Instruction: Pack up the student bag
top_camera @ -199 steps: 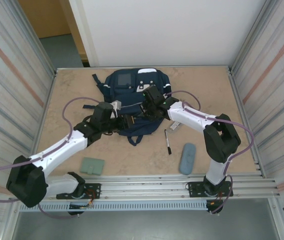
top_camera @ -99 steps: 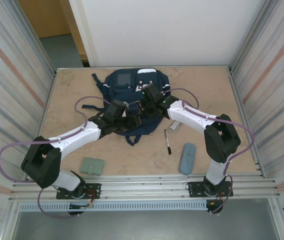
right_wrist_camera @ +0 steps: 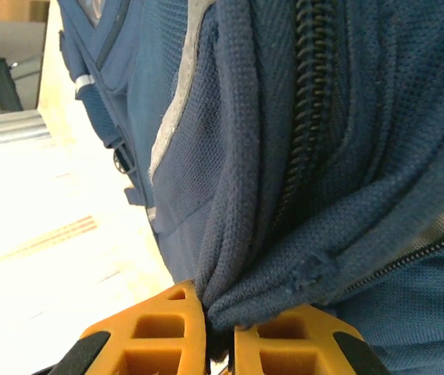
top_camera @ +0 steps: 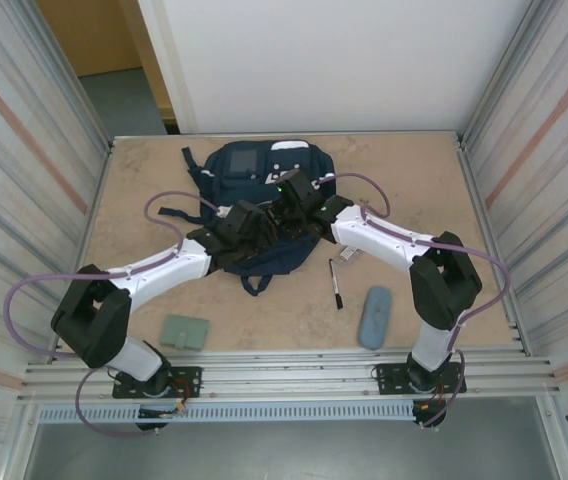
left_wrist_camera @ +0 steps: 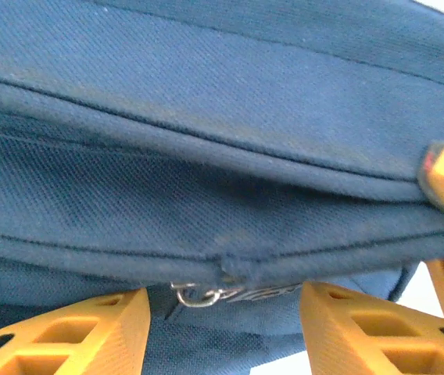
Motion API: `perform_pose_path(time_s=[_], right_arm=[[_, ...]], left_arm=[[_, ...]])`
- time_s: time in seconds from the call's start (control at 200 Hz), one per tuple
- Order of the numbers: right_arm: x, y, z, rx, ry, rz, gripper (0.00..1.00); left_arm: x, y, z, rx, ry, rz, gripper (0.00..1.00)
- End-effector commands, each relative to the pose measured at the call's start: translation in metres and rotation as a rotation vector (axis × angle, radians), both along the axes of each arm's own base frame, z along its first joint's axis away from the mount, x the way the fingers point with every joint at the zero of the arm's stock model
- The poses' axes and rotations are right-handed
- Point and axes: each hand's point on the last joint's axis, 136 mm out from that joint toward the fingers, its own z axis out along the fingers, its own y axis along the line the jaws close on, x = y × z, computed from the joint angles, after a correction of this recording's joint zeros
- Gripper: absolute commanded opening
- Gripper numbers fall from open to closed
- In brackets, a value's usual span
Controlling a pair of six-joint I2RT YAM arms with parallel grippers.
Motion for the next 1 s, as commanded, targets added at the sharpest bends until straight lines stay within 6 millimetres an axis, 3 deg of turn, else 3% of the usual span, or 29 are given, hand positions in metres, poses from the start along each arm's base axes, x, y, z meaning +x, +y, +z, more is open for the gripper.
perform_pose_path(time_s=[0.0,0.215,0.366,0.702,0.782,0.877,0.997], right_arm=[[-0.009,0.013,0.05,0.088,-0.121,0.08,0.03],[-0.008,-0.001,0.055,0.027,-0.171,0.071,0.03],[-0.006,-0.011,0.059,-0.01,-0.204,0.074,0.04],[-0.003,-0.019,0.057,-0.048,-0.232,0.106,0.04],[-0.004,-0.015,0.059,-0.037,-0.235,0.13,0.04],[-0.004,-0.01,0.057,-0.026,-0.233,0.145,0.04],[-0.006,0.002,0.056,0.007,-0.211,0.185,0.05]], left_arm=[[0.01,0.028,0.0,0.113,-0.03,0.129,0.51],[0.007,0.03,0.002,0.098,-0.044,0.098,0.41],[-0.002,0.036,0.005,0.019,-0.036,0.074,0.28],[-0.023,0.082,0.01,-0.053,-0.054,0.073,0.21],[-0.025,0.081,0.008,-0.079,-0.041,0.032,0.23],[-0.026,0.059,0.02,-0.142,-0.05,-0.088,0.38],[-0.027,0.039,0.03,-0.135,-0.075,-0.18,0.42]])
